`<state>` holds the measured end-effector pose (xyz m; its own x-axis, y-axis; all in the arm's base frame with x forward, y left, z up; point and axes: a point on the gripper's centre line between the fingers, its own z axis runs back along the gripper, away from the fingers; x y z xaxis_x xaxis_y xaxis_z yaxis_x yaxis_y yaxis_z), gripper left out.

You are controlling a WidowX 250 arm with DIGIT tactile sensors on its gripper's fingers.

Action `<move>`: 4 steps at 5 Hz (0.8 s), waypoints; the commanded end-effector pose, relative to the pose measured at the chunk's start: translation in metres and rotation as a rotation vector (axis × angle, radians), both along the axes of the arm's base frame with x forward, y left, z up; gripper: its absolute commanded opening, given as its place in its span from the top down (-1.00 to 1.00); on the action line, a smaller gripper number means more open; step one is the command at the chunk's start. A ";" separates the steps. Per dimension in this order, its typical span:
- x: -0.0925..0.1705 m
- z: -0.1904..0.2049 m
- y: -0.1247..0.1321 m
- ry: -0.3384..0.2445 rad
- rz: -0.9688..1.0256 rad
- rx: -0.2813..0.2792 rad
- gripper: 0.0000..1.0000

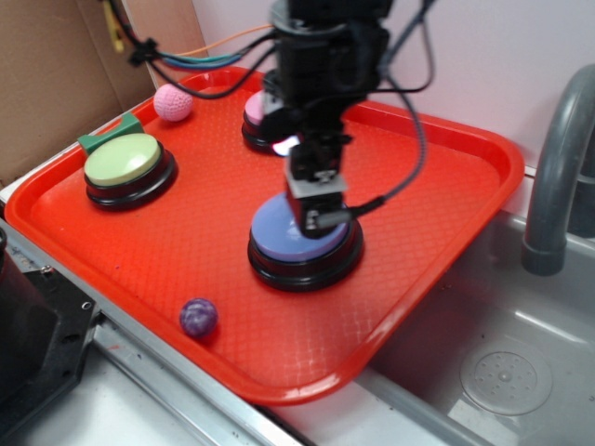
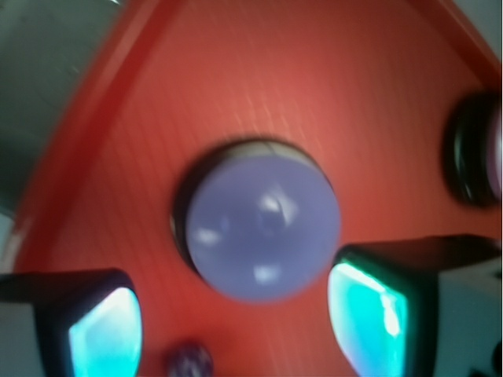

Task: Push the purple button.

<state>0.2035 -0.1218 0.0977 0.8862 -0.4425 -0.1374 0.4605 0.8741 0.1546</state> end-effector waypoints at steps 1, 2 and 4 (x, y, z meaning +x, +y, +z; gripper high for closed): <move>-0.007 -0.019 0.041 -0.153 0.054 -0.079 -1.00; 0.006 -0.032 0.050 -0.143 0.033 -0.122 -1.00; 0.017 -0.033 0.055 -0.107 0.015 -0.150 -1.00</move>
<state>0.2123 -0.0604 0.0595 0.9011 -0.4334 -0.0111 0.4332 0.8990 0.0638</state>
